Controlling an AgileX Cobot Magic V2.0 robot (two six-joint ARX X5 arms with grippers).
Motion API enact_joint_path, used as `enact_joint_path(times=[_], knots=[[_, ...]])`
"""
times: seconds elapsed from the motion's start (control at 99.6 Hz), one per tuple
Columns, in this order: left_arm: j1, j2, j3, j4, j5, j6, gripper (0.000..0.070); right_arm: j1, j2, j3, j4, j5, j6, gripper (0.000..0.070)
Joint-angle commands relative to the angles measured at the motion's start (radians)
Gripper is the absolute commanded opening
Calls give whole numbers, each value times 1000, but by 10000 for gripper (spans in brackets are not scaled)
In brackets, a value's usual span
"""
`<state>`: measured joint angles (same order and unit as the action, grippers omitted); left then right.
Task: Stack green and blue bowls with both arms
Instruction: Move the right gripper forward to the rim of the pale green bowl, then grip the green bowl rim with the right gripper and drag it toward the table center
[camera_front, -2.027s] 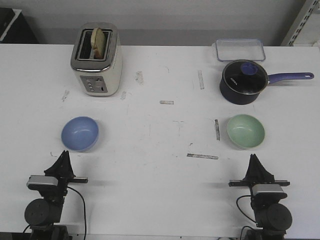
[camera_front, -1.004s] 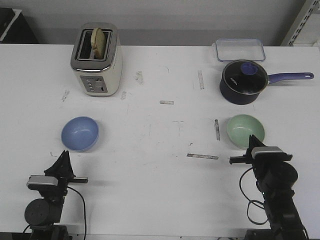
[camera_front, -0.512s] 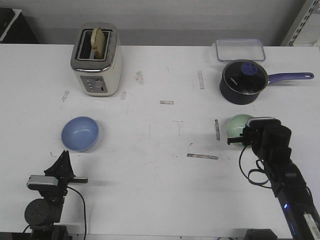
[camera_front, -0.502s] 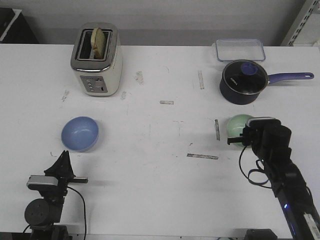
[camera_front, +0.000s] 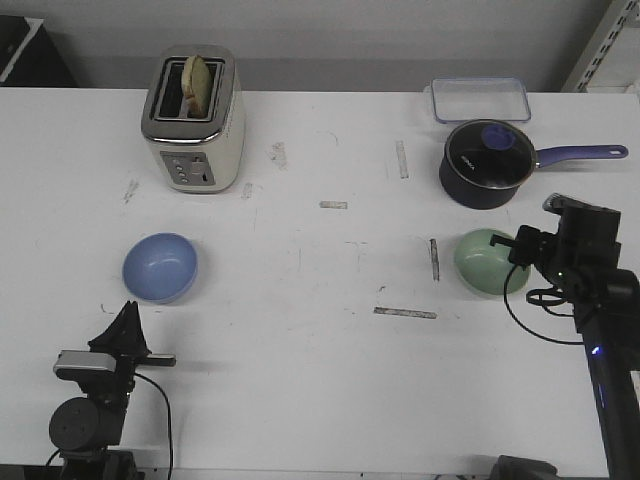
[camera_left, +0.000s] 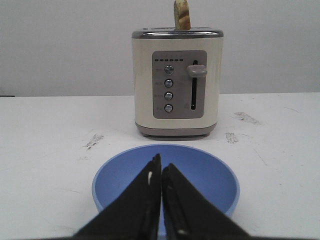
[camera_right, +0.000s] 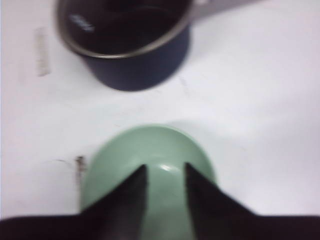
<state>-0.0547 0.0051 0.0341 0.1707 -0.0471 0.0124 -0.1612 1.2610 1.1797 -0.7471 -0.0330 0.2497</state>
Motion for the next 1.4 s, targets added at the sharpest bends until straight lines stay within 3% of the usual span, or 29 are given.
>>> enact_joint_path(times=[0.0,0.291,0.843,0.903,1.034,1.214,1.385], knots=[[0,-2,-21,11,2,2,1,-36,19,15,-23,-2,23,403],[0,-2,-21,11,2,2,1,-108,63,14,-101,-31,-19,428],[0,-2,-21,11,2,2,1,-98,312,13,-47,-76,-64,410],[0,-2,-21,11,2,2,1,-97,312,13,-33,-76,-64,369],[0,-2,-21,11,3,2,1,-97,312,13,-25,-77,-64,171],[0,-2,-21,11,2,2,1,-96,312,13,-32,-110,-68,10],[0,-2,-21,11,2,2,1,-93,306,13,-31,-109,-68,5]])
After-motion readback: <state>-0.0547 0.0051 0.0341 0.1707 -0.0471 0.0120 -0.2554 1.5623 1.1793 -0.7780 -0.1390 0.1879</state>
